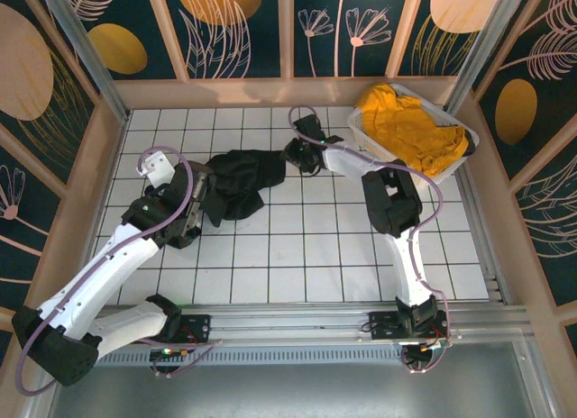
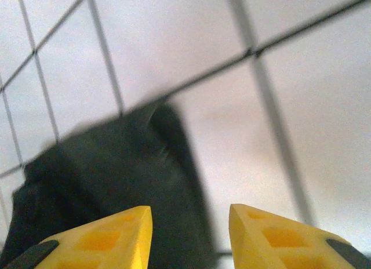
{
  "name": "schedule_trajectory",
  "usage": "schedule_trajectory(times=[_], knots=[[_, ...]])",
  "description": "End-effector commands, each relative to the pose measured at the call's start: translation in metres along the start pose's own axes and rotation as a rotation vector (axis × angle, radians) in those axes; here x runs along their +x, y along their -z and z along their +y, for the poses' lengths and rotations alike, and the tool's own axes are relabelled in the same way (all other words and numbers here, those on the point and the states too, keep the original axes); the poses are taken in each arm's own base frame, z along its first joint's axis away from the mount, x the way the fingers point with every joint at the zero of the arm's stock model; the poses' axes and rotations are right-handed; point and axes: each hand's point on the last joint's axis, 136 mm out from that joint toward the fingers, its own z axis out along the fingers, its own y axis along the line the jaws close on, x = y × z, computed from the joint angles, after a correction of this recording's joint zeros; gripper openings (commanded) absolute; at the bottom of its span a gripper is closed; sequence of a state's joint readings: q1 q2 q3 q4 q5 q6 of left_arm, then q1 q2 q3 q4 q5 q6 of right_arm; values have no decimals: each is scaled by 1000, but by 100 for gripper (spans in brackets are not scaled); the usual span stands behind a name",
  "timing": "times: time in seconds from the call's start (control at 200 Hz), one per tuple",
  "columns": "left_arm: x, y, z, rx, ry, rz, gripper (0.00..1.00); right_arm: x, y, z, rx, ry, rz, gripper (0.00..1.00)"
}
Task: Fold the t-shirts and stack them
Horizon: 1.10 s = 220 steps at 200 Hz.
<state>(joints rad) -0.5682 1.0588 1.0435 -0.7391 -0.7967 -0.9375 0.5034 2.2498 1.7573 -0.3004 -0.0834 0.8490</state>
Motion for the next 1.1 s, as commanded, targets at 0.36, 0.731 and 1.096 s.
schedule_trajectory(times=[0.36,0.731,1.096], knots=[[-3,-3,-6,14,26,-15,0,-150,36,-77,137,-26,-237,39],[-10,-3,0,-42,28,-44,0,8,15,22,-5,278,4,52],[-21,3,-2,-31,18,-65,0,69,-23,15,98,334,122,55]])
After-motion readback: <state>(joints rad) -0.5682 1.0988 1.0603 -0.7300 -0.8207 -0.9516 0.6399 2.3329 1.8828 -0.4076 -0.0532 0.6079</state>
